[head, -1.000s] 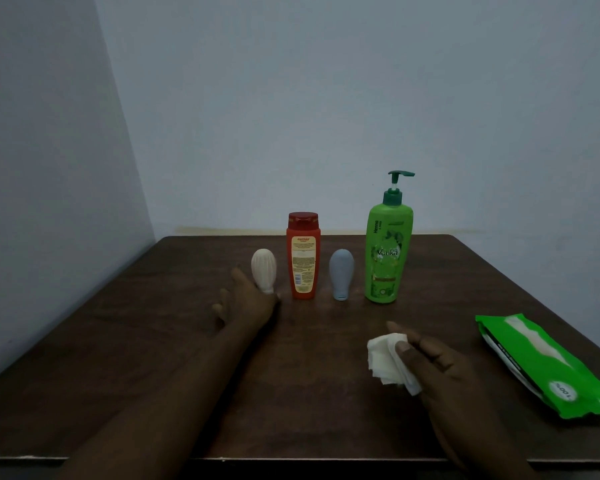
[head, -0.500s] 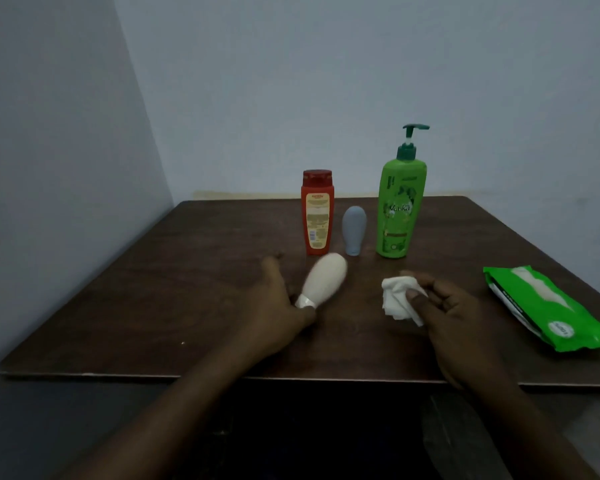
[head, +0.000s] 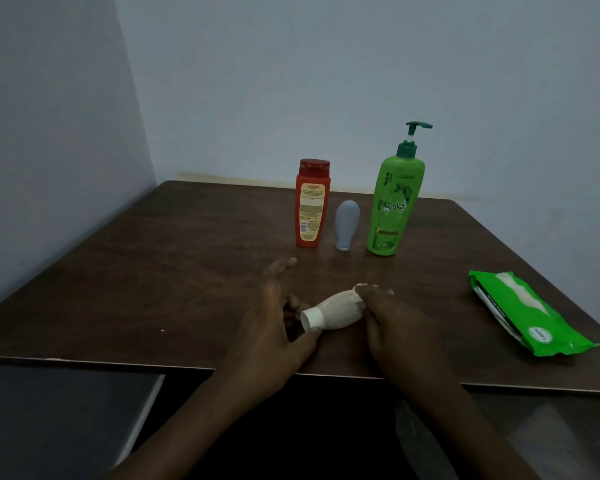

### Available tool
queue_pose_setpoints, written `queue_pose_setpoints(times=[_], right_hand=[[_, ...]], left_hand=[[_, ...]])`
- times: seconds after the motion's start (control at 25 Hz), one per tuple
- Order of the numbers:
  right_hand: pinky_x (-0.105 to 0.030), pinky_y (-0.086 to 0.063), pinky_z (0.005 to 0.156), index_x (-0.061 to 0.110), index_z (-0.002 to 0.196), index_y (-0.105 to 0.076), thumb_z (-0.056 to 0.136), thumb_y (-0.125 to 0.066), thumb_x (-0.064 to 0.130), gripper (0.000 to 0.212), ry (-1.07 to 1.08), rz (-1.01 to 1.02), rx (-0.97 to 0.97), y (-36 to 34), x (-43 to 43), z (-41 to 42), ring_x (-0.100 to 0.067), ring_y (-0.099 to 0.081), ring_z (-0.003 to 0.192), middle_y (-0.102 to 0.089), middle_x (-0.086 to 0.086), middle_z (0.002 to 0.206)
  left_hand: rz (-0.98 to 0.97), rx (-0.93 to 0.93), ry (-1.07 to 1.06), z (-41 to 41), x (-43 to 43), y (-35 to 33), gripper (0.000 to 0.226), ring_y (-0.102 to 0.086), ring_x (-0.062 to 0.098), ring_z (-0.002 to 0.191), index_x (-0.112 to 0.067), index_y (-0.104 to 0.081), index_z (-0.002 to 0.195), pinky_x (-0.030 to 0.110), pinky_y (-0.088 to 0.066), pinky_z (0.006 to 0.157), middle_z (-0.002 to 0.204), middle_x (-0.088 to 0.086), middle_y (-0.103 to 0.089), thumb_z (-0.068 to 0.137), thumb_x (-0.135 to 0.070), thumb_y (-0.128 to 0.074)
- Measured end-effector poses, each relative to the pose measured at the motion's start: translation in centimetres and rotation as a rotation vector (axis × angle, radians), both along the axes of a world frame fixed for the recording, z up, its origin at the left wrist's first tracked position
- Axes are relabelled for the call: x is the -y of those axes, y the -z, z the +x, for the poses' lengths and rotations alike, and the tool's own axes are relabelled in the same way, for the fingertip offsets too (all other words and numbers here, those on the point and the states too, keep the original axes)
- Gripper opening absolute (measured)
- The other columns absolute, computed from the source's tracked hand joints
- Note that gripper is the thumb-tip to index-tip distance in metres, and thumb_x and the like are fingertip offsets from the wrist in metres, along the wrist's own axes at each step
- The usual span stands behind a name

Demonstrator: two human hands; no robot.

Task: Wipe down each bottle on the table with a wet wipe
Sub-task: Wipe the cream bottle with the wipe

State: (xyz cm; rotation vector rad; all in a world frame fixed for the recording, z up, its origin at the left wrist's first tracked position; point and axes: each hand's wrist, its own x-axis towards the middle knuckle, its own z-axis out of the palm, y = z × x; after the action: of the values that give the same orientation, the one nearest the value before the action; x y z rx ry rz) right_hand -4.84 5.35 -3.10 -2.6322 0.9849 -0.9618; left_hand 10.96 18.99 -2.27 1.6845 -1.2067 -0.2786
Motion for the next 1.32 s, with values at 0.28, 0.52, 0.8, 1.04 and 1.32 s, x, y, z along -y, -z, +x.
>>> queue_pose_setpoints(times=[0.28, 0.52, 0.8, 1.04, 1.32], right_hand=[[-0.034, -0.027, 0.117, 0.017, 0.137, -0.056, 0.089, -0.042, 0.018, 0.050, -0.331, -0.049, -0.306, -1.5, -0.8, 2.0, -0.021, -0.045, 0.138, -0.053, -0.005, 0.144], [-0.037, -0.037, 0.112, 0.013, 0.128, -0.063, 0.087, -0.041, 0.017, 0.047, -0.318, -0.092, -0.262, -1.4, -1.7, 2.6, -0.019, -0.053, 0.130, -0.061, -0.006, 0.136], [-0.025, -0.034, 0.109, 0.018, 0.131, -0.061, 0.090, -0.053, 0.012, 0.042, -0.165, -0.016, -0.175, -1.4, 0.9, 1.8, -0.018, -0.055, 0.129, -0.059, -0.002, 0.138], [-0.030, -0.041, 0.111, 0.020, 0.134, -0.060, 0.092, -0.049, 0.015, 0.044, -0.285, -0.007, -0.214, -1.4, 1.4, 1.8, -0.014, -0.053, 0.130, -0.058, 0.000, 0.139], [-0.031, -0.042, 0.107, 0.012, 0.130, -0.062, 0.083, -0.055, 0.005, 0.048, -0.354, -0.044, -0.215, -0.3, -0.6, 2.3, -0.015, -0.054, 0.127, -0.060, -0.005, 0.137]], left_hand=[[-0.075, -0.007, 0.010, 0.1, 0.2, 0.6, 0.104, -0.070, 0.000, 0.086, -0.065, -0.010, 0.139, 0.009, -0.052, 0.068, 0.094, -0.009, -0.068, 0.079, -0.020, -0.082], [-0.083, -0.032, 0.005, 0.2, 0.2, 0.6, 0.104, -0.068, 0.000, 0.089, -0.071, -0.010, 0.132, 0.009, -0.052, 0.070, 0.096, -0.008, -0.067, 0.079, -0.020, -0.082], [-0.067, -0.022, -0.023, 0.4, 0.2, 0.8, 0.096, -0.067, 0.003, 0.085, -0.053, -0.019, 0.142, 0.009, -0.051, 0.066, 0.092, -0.007, -0.065, 0.078, -0.019, -0.083], [-0.045, -0.043, -0.027, 0.3, 0.1, 0.3, 0.091, -0.067, 0.000, 0.086, -0.052, -0.022, 0.139, 0.009, -0.052, 0.067, 0.091, -0.007, -0.065, 0.080, -0.018, -0.082], [-0.058, 0.202, -0.080, 0.6, 0.6, 0.6, 0.025, -0.065, -0.009, 0.081, -0.031, -0.068, 0.095, 0.004, -0.046, 0.068, 0.081, -0.020, -0.068, 0.080, -0.015, -0.081]])
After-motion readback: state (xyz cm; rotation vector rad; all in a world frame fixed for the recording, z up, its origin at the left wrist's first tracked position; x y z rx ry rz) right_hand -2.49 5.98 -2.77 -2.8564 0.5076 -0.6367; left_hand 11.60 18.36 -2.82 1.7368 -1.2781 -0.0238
